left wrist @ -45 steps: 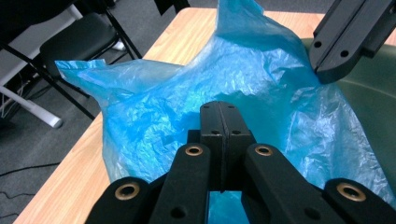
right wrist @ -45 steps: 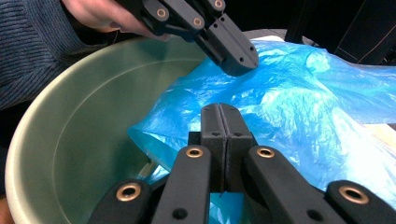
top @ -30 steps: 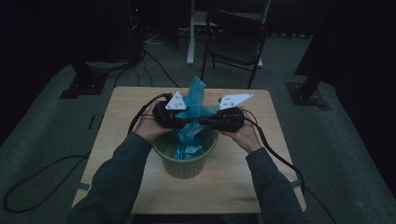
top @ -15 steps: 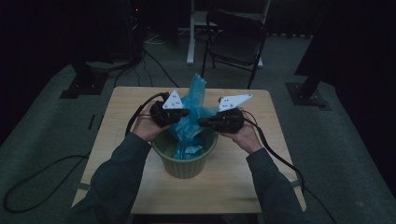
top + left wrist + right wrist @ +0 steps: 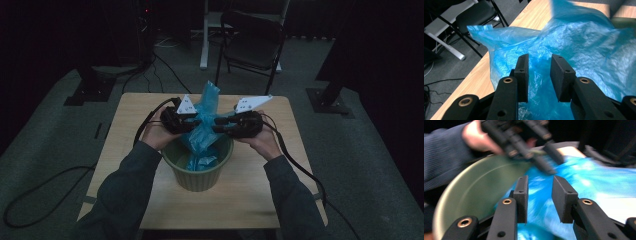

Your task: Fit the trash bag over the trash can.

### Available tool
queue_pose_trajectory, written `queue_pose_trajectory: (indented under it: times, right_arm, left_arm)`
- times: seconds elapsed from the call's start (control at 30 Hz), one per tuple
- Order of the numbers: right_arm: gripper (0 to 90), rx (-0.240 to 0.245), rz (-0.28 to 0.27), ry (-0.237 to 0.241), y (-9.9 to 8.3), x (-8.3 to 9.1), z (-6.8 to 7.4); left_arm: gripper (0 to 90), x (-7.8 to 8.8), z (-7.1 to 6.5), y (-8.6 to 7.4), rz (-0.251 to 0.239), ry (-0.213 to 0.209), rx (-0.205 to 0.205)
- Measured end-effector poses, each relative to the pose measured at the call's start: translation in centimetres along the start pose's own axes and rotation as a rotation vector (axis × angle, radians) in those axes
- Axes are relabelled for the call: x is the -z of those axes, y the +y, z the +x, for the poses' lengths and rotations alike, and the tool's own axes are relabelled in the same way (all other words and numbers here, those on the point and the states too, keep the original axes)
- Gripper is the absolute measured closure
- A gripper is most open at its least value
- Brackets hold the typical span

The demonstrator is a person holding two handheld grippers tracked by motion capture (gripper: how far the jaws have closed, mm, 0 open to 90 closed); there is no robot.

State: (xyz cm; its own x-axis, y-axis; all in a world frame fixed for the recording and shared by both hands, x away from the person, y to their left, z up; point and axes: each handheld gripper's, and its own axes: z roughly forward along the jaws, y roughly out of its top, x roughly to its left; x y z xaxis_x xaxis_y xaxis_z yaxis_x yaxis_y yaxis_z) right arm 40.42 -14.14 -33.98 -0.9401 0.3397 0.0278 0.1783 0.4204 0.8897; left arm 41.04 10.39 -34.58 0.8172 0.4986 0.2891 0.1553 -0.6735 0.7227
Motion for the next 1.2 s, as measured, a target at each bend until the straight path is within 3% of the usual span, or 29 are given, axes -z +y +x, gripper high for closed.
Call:
queue_pose_trajectory:
  times: [0.07,0.1,0.23,0.37,0.47,0.53,0.63,0.67,0.7,0.73,0.8,1.0,1.2]
  right_arm:
    - [65.2,-0.013,-0.002,-0.028,0.2,0.0,-0.3]
    - [63.8,-0.024,0.000,-0.065,0.4,0.0,-0.6]
    - [55.7,-0.089,0.044,-0.152,1.0,-1.1,-2.3]
    - [51.2,-0.130,0.100,-0.142,0.9,-2.6,-3.4]
    - [56.8,-0.132,0.134,-0.160,0.7,-3.0,-3.6]
    - [72.9,-0.107,0.160,-0.145,0.3,-3.2,-3.2]
    - [81.9,-0.063,0.155,-0.139,0.1,-2.9,-2.1]
    - [81.9,-0.063,0.155,-0.139,0.1,-2.9,-2.1]
    - [83.4,-0.049,0.152,-0.134,0.0,-2.8,-1.7]
    - [84.8,-0.007,0.154,-0.121,-0.1,-2.7,-0.8]
    - [85.1,0.027,0.161,-0.110,-0.1,-2.7,-0.1]
    - [85.6,0.069,0.148,-0.073,-0.1,-2.5,0.8]
    - [85.6,0.096,0.123,-0.053,0.1,-2.1,1.4]
  left_arm:
    - [68.6,0.0,0.0,0.0,0.004,-0.003,-0.003]
    - [68.6,-0.1,0.0,0.0,0.002,-0.004,-0.002]
    - [68.6,-0.2,-0.1,0.1,0.000,-0.010,-0.002]
    - [68.6,-0.1,-0.1,0.0,0.000,-0.018,-0.003]
    - [68.0,0.1,0.0,0.0,-0.004,-0.019,0.001]
    - [66.9,0.5,0.4,-0.2,-0.025,-0.033,0.026]
    - [64.3,0.9,1.2,-0.5,-0.045,-0.056,0.069]
    - [63.4,0.9,1.2,-0.5,-0.045,-0.056,0.069]
    - [63.4,1.0,1.7,-0.8,-0.056,-0.080,0.101]
    - [60.2,1.0,1.8,-0.9,-0.056,-0.089,0.105]
    - [56.9,0.9,1.9,-1.1,-0.052,-0.100,0.099]
    - [51.2,0.3,1.8,-1.0,-0.012,-0.069,0.091]
    - [55.5,-0.6,2.0,-1.0,0.030,-0.052,0.112]
